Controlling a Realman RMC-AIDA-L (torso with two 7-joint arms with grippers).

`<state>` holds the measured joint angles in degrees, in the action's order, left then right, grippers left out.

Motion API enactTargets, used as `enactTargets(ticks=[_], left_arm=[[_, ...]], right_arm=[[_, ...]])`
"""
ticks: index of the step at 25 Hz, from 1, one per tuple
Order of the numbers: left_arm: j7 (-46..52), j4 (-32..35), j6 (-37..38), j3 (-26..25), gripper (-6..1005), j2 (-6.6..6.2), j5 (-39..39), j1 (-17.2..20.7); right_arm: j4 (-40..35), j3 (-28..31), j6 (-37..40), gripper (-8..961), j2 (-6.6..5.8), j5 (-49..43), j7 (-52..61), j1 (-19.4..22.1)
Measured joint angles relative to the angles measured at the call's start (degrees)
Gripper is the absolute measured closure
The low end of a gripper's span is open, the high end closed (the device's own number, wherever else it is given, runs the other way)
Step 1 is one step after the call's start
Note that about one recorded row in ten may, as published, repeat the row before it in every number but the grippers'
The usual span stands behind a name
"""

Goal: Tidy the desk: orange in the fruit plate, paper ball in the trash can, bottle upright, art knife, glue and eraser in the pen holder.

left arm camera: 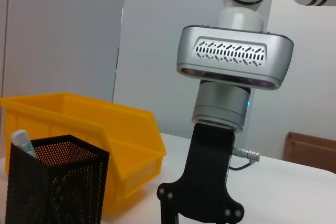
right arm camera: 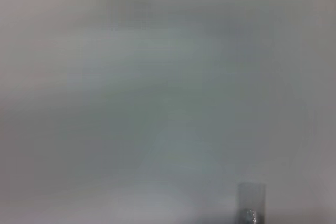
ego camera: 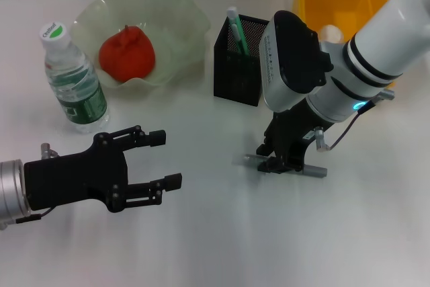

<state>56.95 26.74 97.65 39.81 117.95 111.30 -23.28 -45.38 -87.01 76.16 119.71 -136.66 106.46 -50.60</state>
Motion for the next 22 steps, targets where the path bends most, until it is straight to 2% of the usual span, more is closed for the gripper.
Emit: enactTargets(ticks=[11,22], left_arm=[[0.14,0.05,0.27,0.0,199,0.0,-0.03,-0.01],[0.18,0.28,0.34,0.0,199,-0.02,-0.03,-0.08]], right_arm=[[0.62,-0.55,-0.16,696,0.0,-0.22,-0.2,-0.01],[-0.57,-1.45,-0.95,778,-0.03,0.17,-0.05,0.69]])
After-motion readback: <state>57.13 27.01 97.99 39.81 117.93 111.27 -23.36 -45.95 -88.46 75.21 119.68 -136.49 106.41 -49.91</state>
